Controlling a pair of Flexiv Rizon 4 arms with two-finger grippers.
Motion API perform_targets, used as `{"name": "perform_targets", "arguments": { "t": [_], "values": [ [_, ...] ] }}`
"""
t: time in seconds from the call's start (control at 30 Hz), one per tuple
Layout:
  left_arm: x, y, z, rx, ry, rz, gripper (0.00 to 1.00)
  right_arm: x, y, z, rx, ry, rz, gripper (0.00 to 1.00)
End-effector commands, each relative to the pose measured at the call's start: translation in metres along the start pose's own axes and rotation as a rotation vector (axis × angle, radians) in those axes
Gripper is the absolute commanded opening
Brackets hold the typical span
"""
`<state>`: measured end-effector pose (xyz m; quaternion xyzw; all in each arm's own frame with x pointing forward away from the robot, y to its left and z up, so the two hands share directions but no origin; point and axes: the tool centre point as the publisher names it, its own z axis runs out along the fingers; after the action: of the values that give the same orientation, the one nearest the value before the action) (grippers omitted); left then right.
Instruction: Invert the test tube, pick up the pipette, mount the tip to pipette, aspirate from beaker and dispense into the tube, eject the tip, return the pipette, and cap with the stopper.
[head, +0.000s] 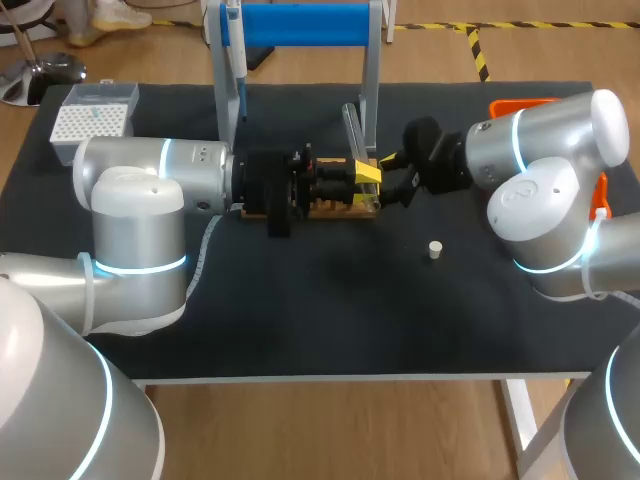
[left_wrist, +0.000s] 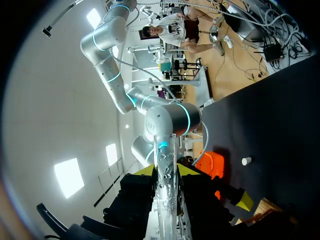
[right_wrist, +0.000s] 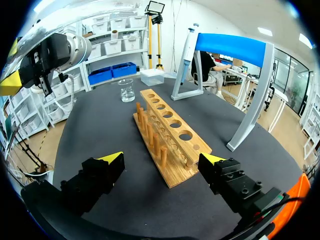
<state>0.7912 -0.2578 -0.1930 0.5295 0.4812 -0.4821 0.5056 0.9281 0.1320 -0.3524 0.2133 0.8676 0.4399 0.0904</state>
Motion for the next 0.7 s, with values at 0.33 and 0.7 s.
{"name": "perform_targets", "arguments": {
  "t": [0.33, 0.7],
  "values": [
    [-0.018, 0.038, -0.003, 0.062, 0.119, -0.421, 0.0, 0.0, -0.001, 0.0, -0.002, 0.0, -0.001, 1.0],
    [-0.025, 0.06, -0.018, -0.026, 0.228, -0.778, 0.0, 0.0, -0.001, 0.0, -0.002, 0.0, -0.001, 1.0]
  ]
}}
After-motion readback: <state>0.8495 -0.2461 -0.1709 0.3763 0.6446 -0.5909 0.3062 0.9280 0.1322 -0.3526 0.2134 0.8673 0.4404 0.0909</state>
